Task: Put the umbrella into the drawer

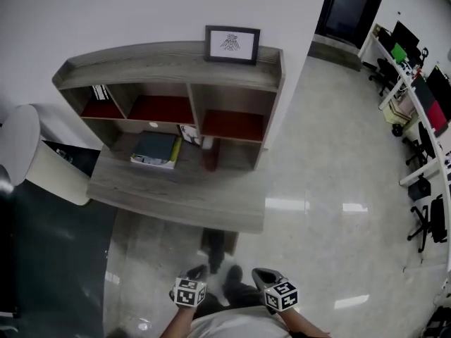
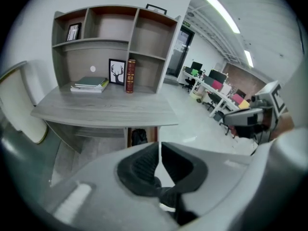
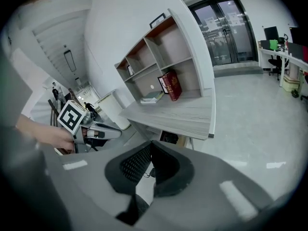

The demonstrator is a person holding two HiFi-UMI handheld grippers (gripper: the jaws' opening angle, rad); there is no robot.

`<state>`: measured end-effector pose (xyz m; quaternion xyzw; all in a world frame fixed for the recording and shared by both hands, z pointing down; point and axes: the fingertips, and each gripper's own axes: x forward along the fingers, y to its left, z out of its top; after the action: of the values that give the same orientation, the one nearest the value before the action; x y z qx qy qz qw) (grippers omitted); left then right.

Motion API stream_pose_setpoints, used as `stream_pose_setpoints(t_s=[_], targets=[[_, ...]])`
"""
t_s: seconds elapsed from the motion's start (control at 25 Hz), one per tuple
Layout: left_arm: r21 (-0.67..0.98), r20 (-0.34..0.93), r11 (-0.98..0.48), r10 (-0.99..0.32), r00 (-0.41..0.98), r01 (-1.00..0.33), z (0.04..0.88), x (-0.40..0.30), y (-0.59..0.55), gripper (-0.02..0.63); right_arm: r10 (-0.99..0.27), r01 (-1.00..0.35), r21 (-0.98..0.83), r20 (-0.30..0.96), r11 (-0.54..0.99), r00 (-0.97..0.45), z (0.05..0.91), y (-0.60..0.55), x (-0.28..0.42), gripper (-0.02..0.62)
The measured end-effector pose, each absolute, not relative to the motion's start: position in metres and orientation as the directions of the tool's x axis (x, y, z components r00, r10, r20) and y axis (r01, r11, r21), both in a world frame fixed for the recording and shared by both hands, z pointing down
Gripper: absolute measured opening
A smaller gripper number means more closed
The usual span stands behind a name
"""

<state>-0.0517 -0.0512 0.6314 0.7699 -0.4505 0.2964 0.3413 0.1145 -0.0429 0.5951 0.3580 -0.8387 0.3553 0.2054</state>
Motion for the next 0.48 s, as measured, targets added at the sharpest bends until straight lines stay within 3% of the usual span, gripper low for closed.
stream_pose_setpoints(t_s=[0.48], targets=[[0.287, 0.652, -0.410, -0.579, 0.490, -0.866, 0.555, -0.087, 0.035, 0.003, -0.516, -0.764, -0.361, 0.576, 0.535, -0.634, 0.545, 0.035, 0.071, 0.005]])
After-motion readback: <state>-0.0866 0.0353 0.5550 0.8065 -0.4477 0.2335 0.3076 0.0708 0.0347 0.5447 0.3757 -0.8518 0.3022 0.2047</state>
